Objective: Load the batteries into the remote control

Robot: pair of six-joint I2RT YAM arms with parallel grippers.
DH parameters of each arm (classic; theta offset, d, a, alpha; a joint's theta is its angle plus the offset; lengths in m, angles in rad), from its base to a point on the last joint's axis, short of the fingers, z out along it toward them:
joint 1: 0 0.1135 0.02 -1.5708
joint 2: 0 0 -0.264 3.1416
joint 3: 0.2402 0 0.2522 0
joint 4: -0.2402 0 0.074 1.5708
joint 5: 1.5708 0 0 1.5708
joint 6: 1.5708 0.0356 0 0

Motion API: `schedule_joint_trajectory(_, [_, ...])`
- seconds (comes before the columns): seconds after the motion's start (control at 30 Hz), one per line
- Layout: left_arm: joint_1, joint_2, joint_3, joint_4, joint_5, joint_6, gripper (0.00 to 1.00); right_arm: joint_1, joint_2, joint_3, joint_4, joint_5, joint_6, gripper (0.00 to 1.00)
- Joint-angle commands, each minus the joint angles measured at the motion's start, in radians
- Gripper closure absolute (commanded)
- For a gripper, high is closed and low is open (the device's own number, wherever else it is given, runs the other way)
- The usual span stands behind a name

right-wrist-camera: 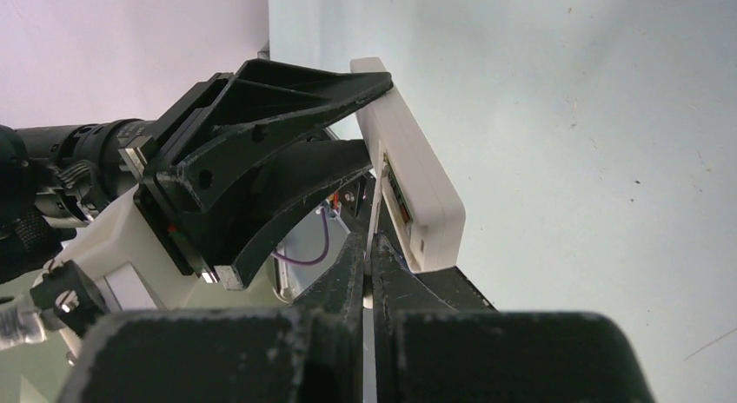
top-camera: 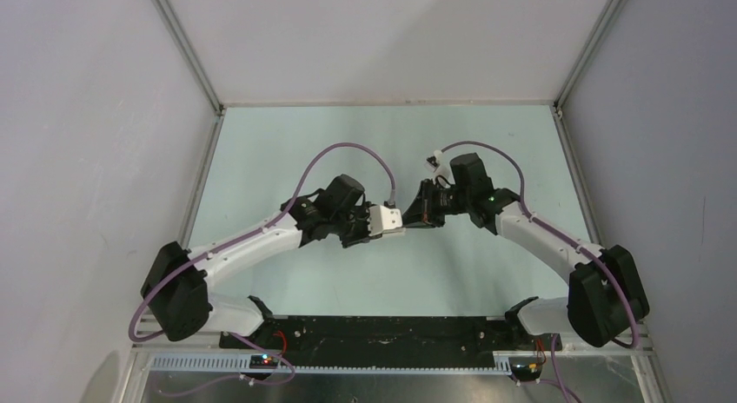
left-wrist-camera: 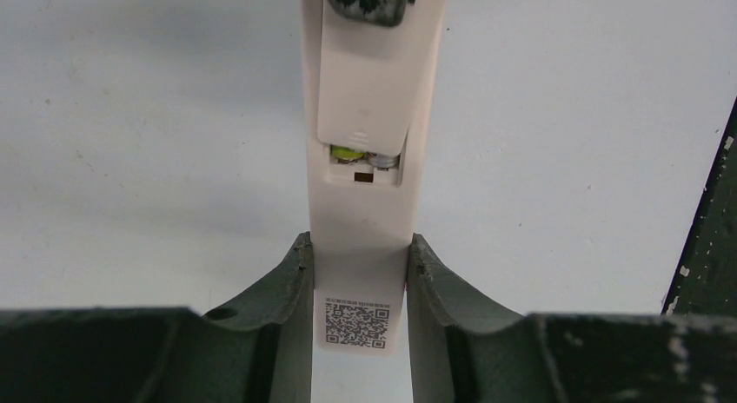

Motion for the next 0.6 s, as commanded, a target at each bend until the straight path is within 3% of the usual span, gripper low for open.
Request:
schedule_joint_trajectory(0.0, [-0.004, -0.051, 0.01, 0.037, -0.003, -0.005, 0.89, 0.02, 0.034, 0.079, -0.033, -0.001, -0.03, 1.0])
schedule_joint_trajectory(0.57, [-0.005, -0.053, 0.018, 0.038, -0.009, -0.001, 0.89, 0.041, 0.096, 0.121, -0.124, 0.029, -0.063, 1.0])
